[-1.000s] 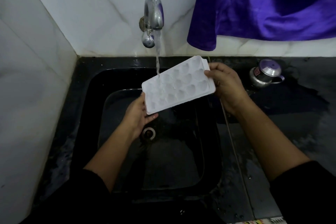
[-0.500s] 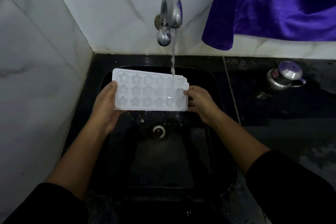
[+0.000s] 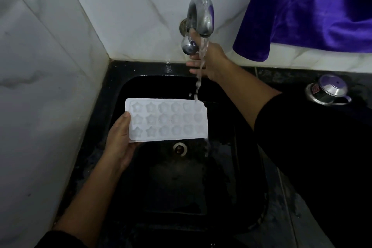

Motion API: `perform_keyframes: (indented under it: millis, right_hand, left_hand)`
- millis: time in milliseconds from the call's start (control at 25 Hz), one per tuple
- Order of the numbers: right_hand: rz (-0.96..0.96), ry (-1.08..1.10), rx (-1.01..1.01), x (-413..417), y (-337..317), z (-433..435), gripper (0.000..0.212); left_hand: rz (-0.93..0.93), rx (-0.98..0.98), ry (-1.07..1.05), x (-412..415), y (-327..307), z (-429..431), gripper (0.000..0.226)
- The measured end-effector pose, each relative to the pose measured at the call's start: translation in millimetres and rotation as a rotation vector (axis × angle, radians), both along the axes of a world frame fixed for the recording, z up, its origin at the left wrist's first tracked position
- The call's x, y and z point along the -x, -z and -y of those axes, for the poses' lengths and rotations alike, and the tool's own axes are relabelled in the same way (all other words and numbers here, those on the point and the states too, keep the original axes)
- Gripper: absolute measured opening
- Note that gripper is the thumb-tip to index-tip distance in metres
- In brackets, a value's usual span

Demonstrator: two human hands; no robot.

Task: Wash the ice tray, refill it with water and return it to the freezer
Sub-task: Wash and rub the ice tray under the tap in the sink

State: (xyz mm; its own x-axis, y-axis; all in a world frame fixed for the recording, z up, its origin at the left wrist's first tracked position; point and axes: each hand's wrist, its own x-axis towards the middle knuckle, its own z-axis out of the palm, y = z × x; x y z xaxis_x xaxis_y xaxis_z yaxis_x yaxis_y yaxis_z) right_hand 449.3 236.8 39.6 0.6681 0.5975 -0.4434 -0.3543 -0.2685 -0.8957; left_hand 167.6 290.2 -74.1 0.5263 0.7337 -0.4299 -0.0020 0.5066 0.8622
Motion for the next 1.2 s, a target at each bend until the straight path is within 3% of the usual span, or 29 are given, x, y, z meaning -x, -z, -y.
perform_keyframes:
  millis: [120, 280, 440, 520, 640, 760, 880, 960, 1120, 1200]
  right_hand:
    - [-0.035, -0.038, 0.008, -6, 4, -9, 0.032]
    - [-0.150, -0.043, -0.005, -7, 6, 10, 0.044]
    - [-0.060, -0.269, 0.405, 23, 47, 77, 0.071]
    - [-0.201, -0.348, 0.458, 45, 67, 108, 0.076]
    - [-0.330, -0.216, 0.296, 67, 75, 132, 0.072]
    - [-0.186, -0.066, 0.116, 80, 66, 142, 0.049]
    - [-0.078, -0.012, 0.022, 93, 49, 146, 0.045]
    - [-0.009, -0.020, -0.020, 99, 40, 148, 0.047]
    - [0.150, 0.035, -0.086, 109, 19, 151, 0.062]
    - [0.204, 0.053, -0.127, 110, 3, 152, 0.045]
  left_hand:
    - [0.037, -0.001, 0.007, 0, -1, 0, 0.045]
    - [0.047, -0.004, 0.008, 1, -4, 3, 0.046]
    - [0.041, -0.026, 0.011, 8, -13, 7, 0.043]
    - [0.042, -0.053, 0.036, 13, -16, 10, 0.046]
    - [0.003, -0.140, 0.111, 18, -23, 17, 0.051]
    - [-0.128, -0.219, 0.163, 18, -38, 26, 0.050]
    - [-0.201, -0.179, 0.178, 17, -52, 40, 0.079]
    - [-0.152, -0.119, 0.131, 14, -62, 48, 0.089]
    - [-0.029, -0.049, 0.054, 5, -92, 56, 0.075]
    - [0.022, -0.048, 0.031, 4, -108, 50, 0.076]
